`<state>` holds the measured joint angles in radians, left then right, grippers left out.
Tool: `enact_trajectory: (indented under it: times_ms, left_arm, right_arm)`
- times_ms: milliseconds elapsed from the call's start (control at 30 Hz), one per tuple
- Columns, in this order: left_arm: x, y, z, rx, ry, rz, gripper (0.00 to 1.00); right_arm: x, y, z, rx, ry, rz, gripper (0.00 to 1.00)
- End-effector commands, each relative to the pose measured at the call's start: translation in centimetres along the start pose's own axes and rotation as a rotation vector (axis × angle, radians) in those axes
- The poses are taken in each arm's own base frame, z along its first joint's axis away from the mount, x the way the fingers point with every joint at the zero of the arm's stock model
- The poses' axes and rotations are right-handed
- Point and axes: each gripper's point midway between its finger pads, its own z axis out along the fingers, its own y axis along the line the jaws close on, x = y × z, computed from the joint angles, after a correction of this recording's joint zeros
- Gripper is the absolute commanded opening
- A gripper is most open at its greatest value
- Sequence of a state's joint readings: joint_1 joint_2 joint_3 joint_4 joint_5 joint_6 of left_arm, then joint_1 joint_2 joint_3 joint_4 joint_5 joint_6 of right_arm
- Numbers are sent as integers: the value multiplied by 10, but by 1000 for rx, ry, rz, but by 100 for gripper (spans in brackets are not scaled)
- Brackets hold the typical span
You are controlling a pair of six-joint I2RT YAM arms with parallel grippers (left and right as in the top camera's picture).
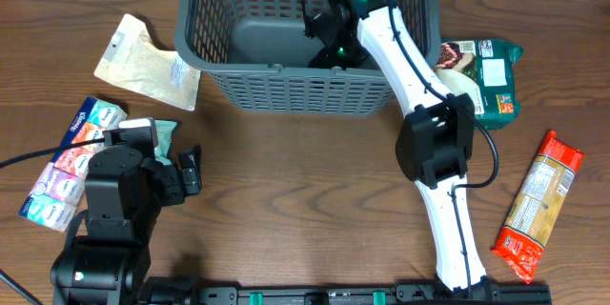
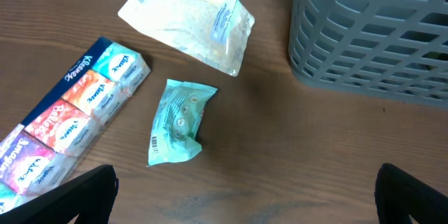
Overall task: Pack container
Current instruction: 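Carry the jar with the right gripper over the basket and release, then move the right gripper to the green coffee bag and grasp it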
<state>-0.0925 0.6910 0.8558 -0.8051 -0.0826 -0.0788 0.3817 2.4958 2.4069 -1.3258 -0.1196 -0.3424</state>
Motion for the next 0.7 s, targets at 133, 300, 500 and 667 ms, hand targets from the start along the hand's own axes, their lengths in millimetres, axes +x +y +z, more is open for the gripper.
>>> enact_trajectory:
  times_ms: [133, 300, 500, 667]
  left_arm:
    - [-6, 2, -4, -9, -18, -15, 99]
    - [-6, 2, -4, -9, -18, -15, 99]
    - [-6, 2, -4, -9, -18, -15, 99]
    - [-6, 2, -4, -9, -18, -15, 99]
  right_arm:
    - [-58, -12, -126, 102, -347, 31, 99]
    - [-65, -33, -221, 160, -578, 174, 99]
    - [16, -115, -302, 338, -655, 683, 99]
    - [103, -161, -343, 416, -638, 903, 99]
